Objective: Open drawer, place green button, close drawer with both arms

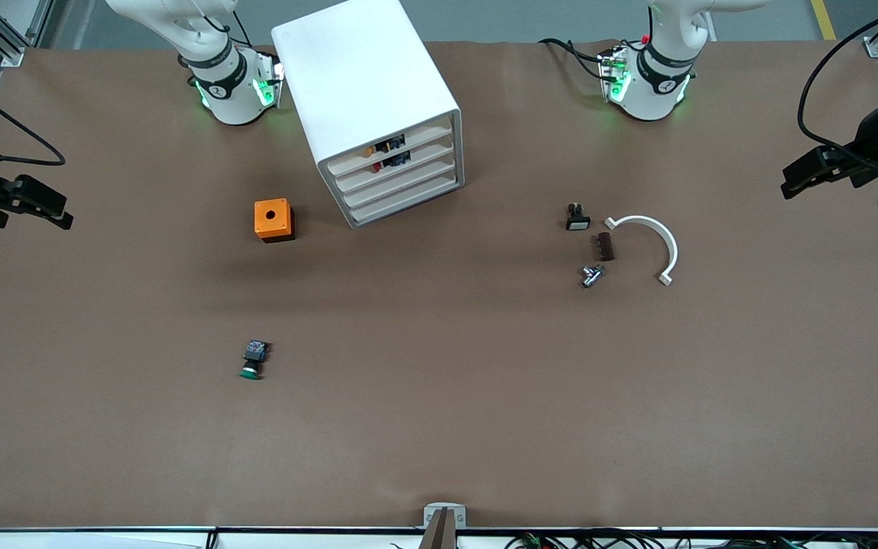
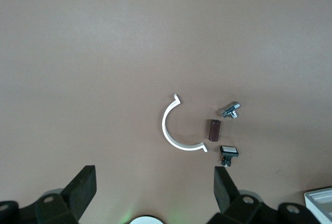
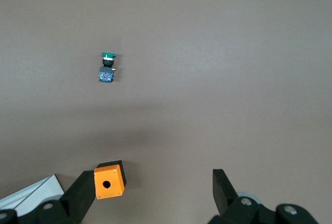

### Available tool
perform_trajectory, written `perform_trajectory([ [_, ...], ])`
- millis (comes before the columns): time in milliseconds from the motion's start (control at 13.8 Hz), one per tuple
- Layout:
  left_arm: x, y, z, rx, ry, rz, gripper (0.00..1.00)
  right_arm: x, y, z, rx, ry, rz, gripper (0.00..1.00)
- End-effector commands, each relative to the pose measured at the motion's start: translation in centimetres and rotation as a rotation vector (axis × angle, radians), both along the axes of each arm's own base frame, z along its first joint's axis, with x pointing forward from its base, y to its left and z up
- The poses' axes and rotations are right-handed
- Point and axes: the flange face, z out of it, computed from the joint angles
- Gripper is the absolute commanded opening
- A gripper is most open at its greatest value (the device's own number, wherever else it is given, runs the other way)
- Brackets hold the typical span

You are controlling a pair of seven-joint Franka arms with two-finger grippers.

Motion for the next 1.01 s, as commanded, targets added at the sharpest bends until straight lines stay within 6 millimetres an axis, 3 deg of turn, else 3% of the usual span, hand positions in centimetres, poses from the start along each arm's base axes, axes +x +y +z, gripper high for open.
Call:
perform_trajectory([
  [0,0.2,-0.1,0.6,-0.002,-0.008,0.004,1.00,-0.2,-0.3,0.2,-0.017,-0.002,0.009,1.00],
  [144,0.2,-0.4,1.2,0.006,-0.021,0.001,1.00,-0.3,-0.3,0.2,-0.015,-0.003,0.009,1.00],
  [433,0.9,-1.6,0.1,0.005,0.017,-0.014,1.00,-0.1,-0.3,0.3,-0.017,-0.008,0.009,1.00],
  [578,2.4,-1.8,-3.3,-0.005,0.084,-0.017,1.00,0.2,-0.2,0.1,-0.020,-0.015,0.011,1.00],
  [650,2.7,-2.1,-3.7,-0.007,0.091,-0.023,1.00,0.4,-0.1,0.0,-0.020,-0.015,0.013,1.00],
  [939,6.1,-5.5,-12.5,-0.047,0.233,-0.056,1.00,0.9,0.2,-0.6,-0.021,-0.022,0.019,1.00],
])
